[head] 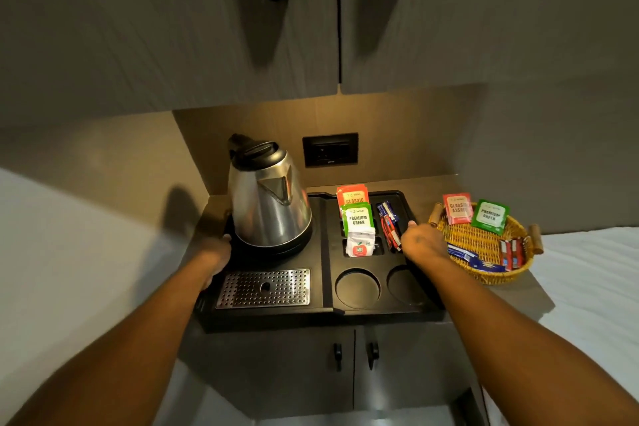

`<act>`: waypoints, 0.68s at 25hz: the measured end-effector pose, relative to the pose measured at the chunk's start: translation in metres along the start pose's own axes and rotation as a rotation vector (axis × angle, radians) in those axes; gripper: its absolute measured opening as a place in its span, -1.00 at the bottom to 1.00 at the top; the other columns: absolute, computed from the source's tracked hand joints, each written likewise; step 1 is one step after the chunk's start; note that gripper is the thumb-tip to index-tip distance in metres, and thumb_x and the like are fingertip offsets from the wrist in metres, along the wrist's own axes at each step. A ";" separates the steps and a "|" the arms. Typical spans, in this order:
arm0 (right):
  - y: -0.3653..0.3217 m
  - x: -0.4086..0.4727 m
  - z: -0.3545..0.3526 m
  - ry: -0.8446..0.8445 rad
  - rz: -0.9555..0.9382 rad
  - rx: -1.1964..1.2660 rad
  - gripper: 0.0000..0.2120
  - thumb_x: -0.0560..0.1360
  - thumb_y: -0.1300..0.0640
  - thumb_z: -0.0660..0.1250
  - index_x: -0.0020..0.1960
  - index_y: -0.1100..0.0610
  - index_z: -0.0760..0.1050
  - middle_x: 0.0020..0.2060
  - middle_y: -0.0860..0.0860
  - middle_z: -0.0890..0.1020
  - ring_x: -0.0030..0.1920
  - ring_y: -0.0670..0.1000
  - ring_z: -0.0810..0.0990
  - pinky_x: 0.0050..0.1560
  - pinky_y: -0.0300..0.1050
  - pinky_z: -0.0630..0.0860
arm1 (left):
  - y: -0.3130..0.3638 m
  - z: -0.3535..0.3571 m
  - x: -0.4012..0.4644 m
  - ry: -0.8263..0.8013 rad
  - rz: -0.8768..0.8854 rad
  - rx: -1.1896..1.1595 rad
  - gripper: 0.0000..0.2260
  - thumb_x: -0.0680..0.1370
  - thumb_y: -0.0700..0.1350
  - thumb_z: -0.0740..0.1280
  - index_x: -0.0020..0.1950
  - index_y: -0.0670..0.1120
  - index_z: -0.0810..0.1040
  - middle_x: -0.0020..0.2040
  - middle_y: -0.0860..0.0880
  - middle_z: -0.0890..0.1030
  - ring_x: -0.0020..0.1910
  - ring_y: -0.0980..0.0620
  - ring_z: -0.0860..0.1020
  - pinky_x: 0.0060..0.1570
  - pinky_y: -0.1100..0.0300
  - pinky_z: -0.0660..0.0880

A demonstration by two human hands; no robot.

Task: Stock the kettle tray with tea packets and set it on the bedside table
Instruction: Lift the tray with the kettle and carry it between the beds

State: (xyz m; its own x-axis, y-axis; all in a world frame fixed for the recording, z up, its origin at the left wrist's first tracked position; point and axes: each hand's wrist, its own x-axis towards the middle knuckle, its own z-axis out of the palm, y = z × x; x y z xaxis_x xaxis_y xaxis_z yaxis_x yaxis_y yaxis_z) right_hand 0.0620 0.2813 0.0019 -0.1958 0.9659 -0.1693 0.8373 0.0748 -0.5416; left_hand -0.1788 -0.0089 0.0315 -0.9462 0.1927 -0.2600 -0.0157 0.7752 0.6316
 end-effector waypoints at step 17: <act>0.314 -0.046 -0.277 0.288 0.193 0.225 -0.66 0.55 0.02 0.16 0.07 0.27 0.53 0.09 0.26 0.60 0.07 0.26 0.56 -0.16 -0.13 0.32 | 0.174 0.157 -0.266 -0.292 0.458 0.217 -0.46 0.67 0.09 0.00 0.25 -0.34 0.49 0.23 -0.35 0.53 0.19 -0.28 0.50 0.26 -0.06 0.41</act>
State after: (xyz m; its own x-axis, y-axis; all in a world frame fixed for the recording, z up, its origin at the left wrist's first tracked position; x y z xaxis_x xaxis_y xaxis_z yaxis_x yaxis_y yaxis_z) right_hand 0.4752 0.3286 0.0679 0.1315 0.9892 -0.0650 0.7062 -0.1395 -0.6942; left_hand 0.1212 0.1688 0.0960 -0.7123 0.6712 -0.2052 0.4699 0.6733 0.5709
